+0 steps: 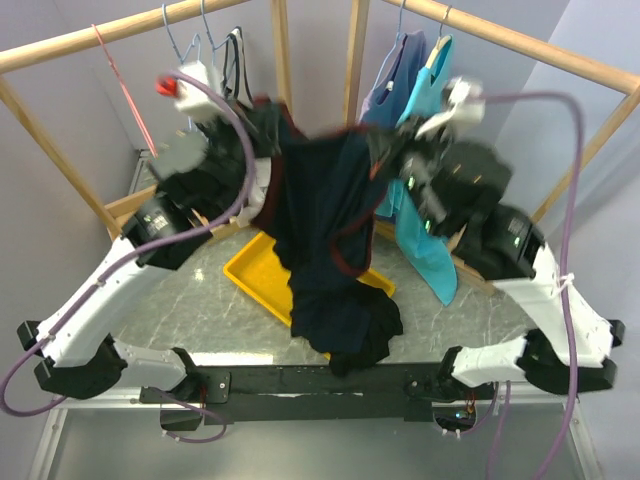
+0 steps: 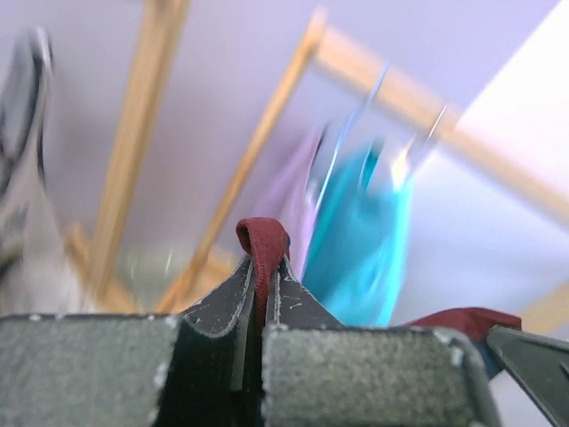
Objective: Place the tank top on the hanger
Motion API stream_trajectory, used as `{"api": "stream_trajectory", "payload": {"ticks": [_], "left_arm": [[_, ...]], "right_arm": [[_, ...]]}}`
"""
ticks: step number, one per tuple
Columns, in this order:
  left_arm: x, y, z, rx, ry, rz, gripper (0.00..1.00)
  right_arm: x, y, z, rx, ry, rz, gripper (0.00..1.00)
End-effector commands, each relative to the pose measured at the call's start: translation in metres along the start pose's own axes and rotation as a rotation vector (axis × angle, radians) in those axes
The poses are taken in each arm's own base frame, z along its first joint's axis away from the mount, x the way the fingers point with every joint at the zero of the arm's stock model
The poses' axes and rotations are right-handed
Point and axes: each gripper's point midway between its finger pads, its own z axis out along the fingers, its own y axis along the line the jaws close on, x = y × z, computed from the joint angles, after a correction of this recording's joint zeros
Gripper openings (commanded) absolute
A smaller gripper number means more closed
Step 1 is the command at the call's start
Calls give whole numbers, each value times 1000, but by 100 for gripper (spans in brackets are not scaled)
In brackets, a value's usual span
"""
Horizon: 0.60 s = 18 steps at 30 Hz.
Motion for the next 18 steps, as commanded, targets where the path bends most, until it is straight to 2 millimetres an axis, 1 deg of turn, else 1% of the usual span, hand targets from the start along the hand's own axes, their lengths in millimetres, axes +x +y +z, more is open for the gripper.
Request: {"api": "stream_trajectory", "payload": {"ticks": [1,2,3,6,7,9,10,11,13,14,15,16,17,18], "left_arm": [[-113,-24,-5,38,-267,-26,1],[-122,-26,-6,43,-280,-19,1],[-127,-29,-7,51,-291,-22,1],[-151,-28,-20,67,-351,-51,1],[-153,-27,-22,71,-361,-52,1],[-168,-28,-30,84,-405,-63,1],[-179,-28,-35,91,-427,-77,1],[-182,-29,-36,96,-434,-75,1],[-190,-32,-39,115,-455,-86,1],[-187,-35,-39,131,-447,-72,1],[-196,-35,-45,148,-482,-89,1],[-183,-36,-39,150,-461,-70,1],[-178,-34,-39,145,-459,-63,1],[-183,-30,-45,146,-476,-76,1]], "right_arm": [[-83,7,4,-5,-170,-81,0],[-101,13,2,-18,-203,-65,0],[-105,17,1,-36,-211,-64,0],[-113,22,-1,-60,-232,-63,0],[-117,23,-2,-68,-246,-57,0],[-130,25,-6,-82,-281,-56,0],[-138,28,-8,-92,-302,-51,0],[-150,29,-11,-95,-332,-49,0],[-163,31,-15,-105,-372,-33,0],[-161,32,-15,-114,-373,-32,0],[-160,32,-15,-117,-377,-30,0],[-163,32,-16,-121,-397,-14,0],[-153,30,-14,-119,-381,-28,0],[-149,28,-14,-117,-377,-30,0]]}}
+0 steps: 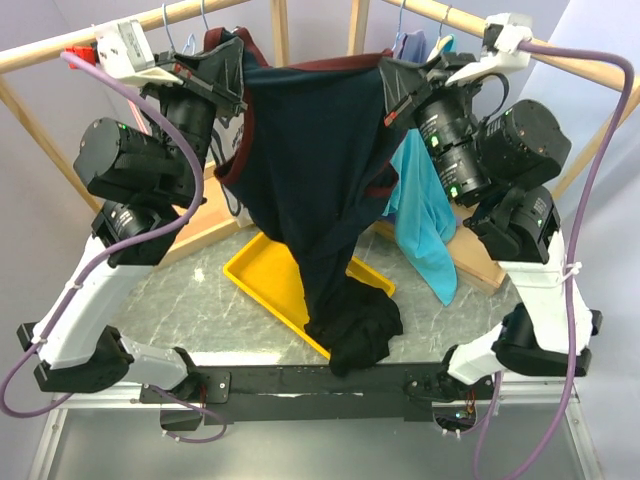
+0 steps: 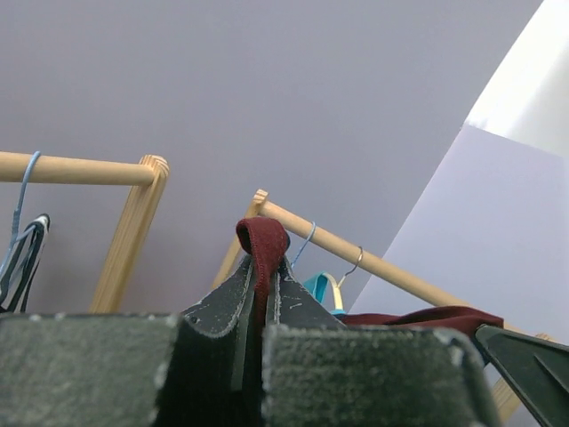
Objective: Place the tank top on the hanger
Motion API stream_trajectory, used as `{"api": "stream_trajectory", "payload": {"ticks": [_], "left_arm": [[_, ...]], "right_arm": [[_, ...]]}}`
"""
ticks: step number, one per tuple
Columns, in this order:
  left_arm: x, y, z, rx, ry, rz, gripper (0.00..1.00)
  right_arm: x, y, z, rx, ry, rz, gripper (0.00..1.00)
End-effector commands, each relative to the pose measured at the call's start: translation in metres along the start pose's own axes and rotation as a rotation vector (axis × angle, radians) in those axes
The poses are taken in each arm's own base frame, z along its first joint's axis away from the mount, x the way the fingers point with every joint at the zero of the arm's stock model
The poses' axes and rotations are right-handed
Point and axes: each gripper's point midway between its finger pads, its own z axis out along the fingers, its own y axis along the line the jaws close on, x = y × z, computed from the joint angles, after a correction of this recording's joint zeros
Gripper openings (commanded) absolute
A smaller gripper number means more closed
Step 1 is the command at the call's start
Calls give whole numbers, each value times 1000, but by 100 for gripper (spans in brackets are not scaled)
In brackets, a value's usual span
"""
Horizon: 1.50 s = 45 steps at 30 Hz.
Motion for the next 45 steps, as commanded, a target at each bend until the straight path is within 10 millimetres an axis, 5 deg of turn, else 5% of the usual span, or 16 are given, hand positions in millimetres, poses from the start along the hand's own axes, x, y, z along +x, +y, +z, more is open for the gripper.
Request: {"api": "stream_trajectory", "payload": {"ticks": [1,9,11,12,17,18,20,21,22,27,30,34,36,38,43,45], "left_arm": [[-35,7,-15,19,-110,-26,1],[-20,8,-16,26,-67,-7,1],[-11,14,-22,10,-40,-12,1],[17,22,-26,-5,17,9,1],[102,64,-81,-106,248,-143,1],[153,83,-105,-140,365,-119,1],[180,88,-140,-118,448,-261,1],[231,109,-171,-148,556,-243,1],[249,115,-188,-170,598,-305,1],[343,151,-283,-195,878,-374,1],[366,155,-316,-192,989,-406,1],[363,152,-330,-173,1024,-430,2],[361,158,-337,-200,1047,-416,5],[357,158,-341,-198,1064,-408,32],[330,137,-328,-65,1028,-394,72],[308,122,-314,24,977,-381,72]], "right_arm": [[-26,-15,-12,23,-99,16,0],[-4,-22,-10,70,-26,-31,0],[21,-30,-18,83,33,-26,0],[34,-32,-23,82,60,-19,0],[176,-56,-92,38,334,147,0],[201,-59,-107,24,383,182,0],[274,-64,-153,-22,526,304,0],[296,-64,-168,-39,570,344,0],[336,-72,-194,-26,641,395,0],[415,-82,-255,-5,833,419,7],[429,-88,-273,18,887,354,23],[423,-102,-272,84,870,273,54],[421,-113,-265,131,843,217,57],[414,-114,-257,153,819,199,61],[398,-108,-232,156,753,171,63],[388,-105,-224,149,732,159,64]]}}
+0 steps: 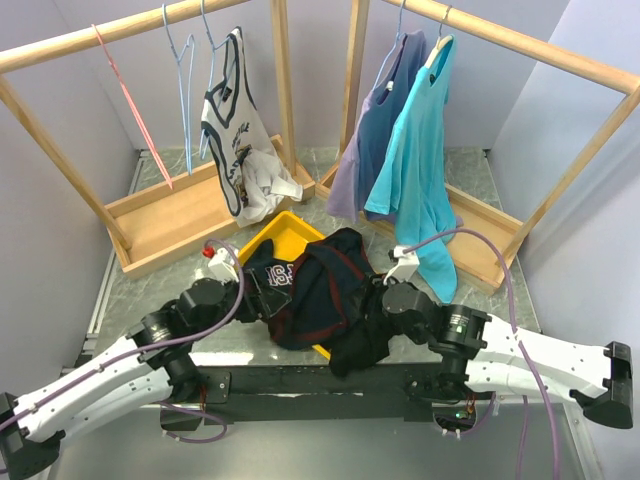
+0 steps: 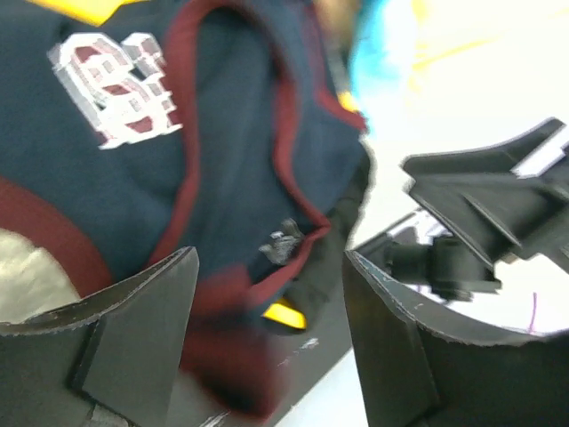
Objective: Place the tank top on the hanger
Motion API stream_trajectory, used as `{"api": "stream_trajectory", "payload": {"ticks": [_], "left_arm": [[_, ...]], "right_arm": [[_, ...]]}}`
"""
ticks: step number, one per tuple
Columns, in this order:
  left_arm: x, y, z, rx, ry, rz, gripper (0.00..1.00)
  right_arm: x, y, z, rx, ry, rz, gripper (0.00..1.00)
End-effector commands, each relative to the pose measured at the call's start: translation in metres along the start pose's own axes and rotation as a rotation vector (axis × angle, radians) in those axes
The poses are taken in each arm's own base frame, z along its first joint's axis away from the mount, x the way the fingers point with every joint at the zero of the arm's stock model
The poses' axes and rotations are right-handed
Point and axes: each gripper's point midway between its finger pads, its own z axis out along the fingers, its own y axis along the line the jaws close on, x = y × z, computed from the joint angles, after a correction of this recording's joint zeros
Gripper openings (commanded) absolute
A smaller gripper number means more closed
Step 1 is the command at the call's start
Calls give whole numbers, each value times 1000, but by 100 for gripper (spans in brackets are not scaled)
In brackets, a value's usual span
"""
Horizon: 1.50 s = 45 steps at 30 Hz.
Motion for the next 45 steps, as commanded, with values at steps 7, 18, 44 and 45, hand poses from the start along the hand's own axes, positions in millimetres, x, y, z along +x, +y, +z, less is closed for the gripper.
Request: {"api": "stream_trajectory", "payload": {"ticks": [7,18,44,45], "left_arm": [[-112,-145,-77,388,-305,203,70],[-336,-161,-162,-342,-1061,258,72],[-445,-46,-47,-563,-745,335,57],[-446,-43,-44,-567,-743,336,57]], "right_arm": [[-58,23,-2,-13,-133,-30,64],[-44,41,10,-64,-36,-96,64],[-26,58,13,-148,50,-115,65],[-27,59,13,-148,50,-116,65]]}}
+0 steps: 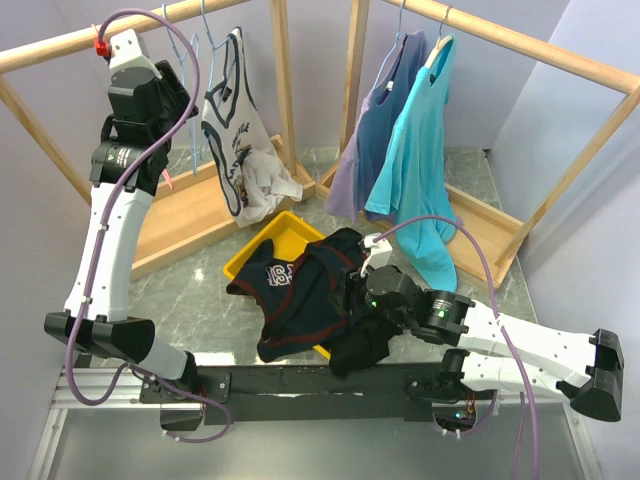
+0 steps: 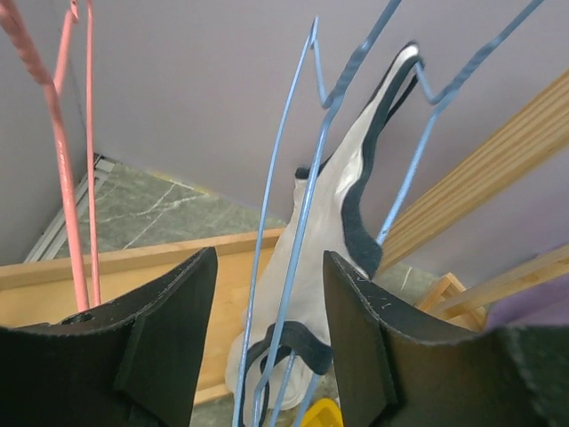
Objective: Place the tank top on the hanger
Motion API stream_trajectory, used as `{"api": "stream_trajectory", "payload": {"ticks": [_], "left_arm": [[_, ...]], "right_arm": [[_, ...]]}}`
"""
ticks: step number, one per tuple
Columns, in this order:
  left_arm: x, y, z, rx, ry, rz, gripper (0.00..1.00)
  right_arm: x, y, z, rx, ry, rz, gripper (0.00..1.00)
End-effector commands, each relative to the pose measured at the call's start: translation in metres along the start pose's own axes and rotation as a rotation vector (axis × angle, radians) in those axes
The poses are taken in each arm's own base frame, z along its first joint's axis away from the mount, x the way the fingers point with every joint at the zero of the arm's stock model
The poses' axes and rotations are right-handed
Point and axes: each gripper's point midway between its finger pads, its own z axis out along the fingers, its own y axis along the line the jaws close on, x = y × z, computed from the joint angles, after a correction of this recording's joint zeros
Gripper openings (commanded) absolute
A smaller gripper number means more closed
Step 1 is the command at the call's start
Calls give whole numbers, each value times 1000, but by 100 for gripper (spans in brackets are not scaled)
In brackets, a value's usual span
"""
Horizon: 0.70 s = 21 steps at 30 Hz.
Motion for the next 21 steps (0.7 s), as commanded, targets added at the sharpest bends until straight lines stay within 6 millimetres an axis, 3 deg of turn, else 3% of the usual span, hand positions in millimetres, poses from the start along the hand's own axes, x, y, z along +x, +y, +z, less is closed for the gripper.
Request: {"api": "stream_trajectory", "payload": {"ticks": [1,7,11,12,16,21], "left_arm": [[10,-4,10,38,15,16,57],[25,-2,23,25,39,47,54],[29,4,25,2,25,43,37],[25,4,21,7,10,39,28],[9,2,13,26,-53,30,4],[-22,-3,-4,60,-131,31,1]], "right_arm": [[-22,16,-1,-42,-55,23,65],[-19,15,2,-41,-49,23,65],[-19,13,3,-26,-50,16,63],[-20,12,3,-22,-51,15,63],[-22,9,3,-1,-60,17,63],[-23,13,4,-16,-55,5,62]]}}
